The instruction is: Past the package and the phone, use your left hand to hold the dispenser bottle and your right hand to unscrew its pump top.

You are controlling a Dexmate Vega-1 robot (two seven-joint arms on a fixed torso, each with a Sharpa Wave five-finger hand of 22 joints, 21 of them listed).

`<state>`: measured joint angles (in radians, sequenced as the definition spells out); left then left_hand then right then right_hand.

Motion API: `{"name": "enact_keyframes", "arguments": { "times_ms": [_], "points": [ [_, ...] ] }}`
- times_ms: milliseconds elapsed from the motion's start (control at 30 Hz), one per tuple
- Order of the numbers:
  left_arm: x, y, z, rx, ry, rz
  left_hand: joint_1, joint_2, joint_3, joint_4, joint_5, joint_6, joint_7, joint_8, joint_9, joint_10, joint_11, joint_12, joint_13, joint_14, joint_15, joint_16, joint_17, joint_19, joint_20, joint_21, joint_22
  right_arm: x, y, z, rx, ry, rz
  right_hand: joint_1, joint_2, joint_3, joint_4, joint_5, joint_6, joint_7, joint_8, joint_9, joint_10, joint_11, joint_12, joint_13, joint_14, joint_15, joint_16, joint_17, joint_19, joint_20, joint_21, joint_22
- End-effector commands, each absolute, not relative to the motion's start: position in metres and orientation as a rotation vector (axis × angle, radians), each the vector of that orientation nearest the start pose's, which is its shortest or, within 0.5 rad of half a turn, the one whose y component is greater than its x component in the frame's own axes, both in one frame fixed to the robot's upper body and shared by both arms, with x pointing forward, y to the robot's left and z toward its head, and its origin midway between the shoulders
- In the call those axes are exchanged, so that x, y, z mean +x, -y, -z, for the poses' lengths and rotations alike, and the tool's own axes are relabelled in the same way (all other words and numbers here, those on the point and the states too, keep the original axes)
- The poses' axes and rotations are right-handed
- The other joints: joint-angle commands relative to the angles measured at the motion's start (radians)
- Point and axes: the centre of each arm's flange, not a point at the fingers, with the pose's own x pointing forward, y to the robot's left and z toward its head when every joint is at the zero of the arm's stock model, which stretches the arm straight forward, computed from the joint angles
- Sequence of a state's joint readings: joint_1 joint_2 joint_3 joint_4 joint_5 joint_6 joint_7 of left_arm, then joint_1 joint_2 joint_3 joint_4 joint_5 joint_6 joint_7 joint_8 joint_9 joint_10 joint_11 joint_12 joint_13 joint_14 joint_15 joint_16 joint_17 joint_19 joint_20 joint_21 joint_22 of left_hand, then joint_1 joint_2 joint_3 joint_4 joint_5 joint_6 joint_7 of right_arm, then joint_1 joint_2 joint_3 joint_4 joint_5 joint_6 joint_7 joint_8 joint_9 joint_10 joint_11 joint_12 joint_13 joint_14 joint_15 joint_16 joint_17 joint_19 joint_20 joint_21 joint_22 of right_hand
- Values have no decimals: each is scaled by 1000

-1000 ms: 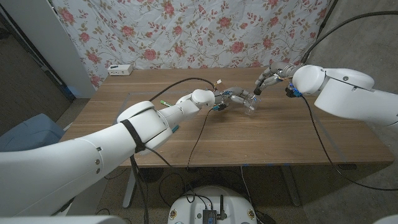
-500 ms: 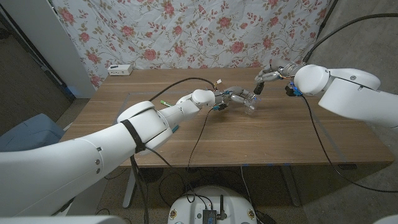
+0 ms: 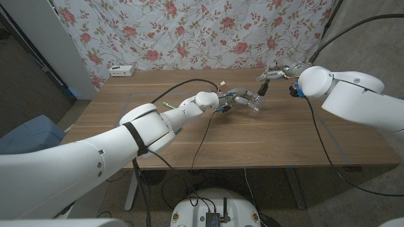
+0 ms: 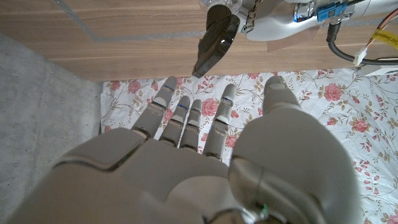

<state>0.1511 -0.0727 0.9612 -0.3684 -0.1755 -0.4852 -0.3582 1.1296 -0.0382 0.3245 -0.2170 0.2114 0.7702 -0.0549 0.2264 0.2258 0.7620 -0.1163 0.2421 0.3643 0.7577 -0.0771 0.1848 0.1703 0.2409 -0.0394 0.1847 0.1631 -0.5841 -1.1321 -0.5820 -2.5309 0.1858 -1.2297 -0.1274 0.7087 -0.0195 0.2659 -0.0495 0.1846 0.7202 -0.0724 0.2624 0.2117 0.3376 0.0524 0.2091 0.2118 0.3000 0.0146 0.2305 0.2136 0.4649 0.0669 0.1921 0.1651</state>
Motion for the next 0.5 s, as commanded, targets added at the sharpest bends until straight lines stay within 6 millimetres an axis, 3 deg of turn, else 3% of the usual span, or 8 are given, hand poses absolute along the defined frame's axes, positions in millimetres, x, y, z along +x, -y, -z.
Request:
{"name": "enact_keyframes", "arguments": {
  "times_ms": [33, 267, 500],
  "points": [
    [685, 44, -19, 755, 597, 823, -20, 113, 68, 59, 3, 66, -16, 8, 2, 30, -12, 6, 4, 14, -89, 8, 2, 4, -55, 1, 3, 450, 244, -109, -1120, 255, 262, -15, -7, -9, -1, -1, 5, 19, -4, 4, 7, 11, 7, 1, 10, 13, 7, 1, 13, 13, 4, 5],
    [682, 46, -15, 738, 618, 820, -21, 111, 69, 59, 4, 71, -19, 10, 2, 35, -14, 6, 3, 18, -88, 8, 1, 6, -57, 1, 2, 446, 245, -106, -1114, 232, 314, -37, -27, -19, -4, -1, 1, 56, -10, 3, 22, 36, 10, 1, 26, 34, 6, -3, 25, 37, 5, 5],
    [680, 47, -15, 733, 642, 812, -24, 112, 70, 61, 4, 71, -16, 9, 2, 37, -15, 5, 4, 20, -86, 7, 0, 6, -56, 1, 3, 444, 246, -103, -1110, 221, 316, -57, -38, -27, -2, 0, -14, 75, -19, 3, 20, 43, 7, 1, 29, 51, 4, -4, 24, 46, 2, 5]
  ]
}}
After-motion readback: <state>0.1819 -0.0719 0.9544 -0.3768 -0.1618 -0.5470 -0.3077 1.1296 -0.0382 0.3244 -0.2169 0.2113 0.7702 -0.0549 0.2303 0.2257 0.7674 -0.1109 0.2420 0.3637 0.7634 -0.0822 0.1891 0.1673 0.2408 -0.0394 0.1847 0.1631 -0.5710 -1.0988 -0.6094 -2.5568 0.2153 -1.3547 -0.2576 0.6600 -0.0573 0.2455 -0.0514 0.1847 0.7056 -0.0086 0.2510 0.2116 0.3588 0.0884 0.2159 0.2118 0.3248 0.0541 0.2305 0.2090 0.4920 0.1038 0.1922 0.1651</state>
